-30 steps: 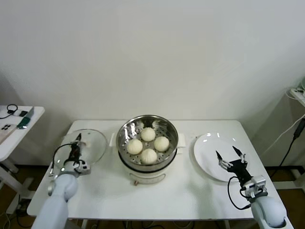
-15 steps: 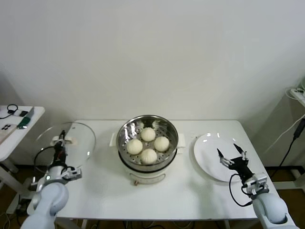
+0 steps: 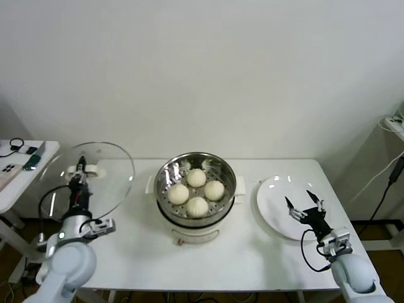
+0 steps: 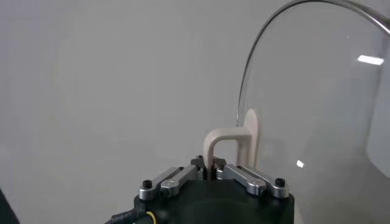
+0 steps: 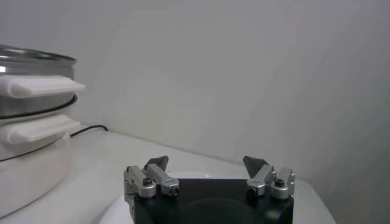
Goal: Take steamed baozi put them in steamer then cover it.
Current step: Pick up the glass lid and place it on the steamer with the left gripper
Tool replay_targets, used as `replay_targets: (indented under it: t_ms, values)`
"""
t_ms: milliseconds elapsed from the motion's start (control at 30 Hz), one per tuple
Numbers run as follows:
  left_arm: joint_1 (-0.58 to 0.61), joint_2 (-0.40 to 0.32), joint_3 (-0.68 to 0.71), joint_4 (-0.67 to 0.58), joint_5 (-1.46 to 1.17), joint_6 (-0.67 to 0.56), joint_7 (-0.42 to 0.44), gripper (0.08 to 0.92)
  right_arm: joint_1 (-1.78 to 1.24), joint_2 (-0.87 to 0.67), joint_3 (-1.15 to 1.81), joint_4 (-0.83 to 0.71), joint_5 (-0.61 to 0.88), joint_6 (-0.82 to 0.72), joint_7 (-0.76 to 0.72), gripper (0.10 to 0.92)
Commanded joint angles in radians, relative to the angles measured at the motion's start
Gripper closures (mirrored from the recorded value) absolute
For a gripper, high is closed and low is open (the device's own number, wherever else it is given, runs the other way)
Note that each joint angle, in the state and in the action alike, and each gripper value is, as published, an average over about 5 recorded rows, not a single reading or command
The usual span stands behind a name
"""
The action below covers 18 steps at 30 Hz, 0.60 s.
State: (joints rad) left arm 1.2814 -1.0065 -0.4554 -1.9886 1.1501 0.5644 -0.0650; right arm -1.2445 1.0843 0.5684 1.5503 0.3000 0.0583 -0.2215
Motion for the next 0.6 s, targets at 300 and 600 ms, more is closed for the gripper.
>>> replay_targets:
  t_ms: [300, 600]
  values:
    - [-0.24, -0.198, 0.435, -0.068, 0.237, 0.197, 0.275, 0.849, 0.044, 0.028, -0.01, -0.062, -0.018, 0.02, -0.007, 0.203]
    - [-0.322, -0.335, 0.542, 0.038, 0.292, 0.214, 0.323, 0.849, 0.031, 0.027, 0.015, -0.075, -0.02, 0.033, -0.016, 0.203]
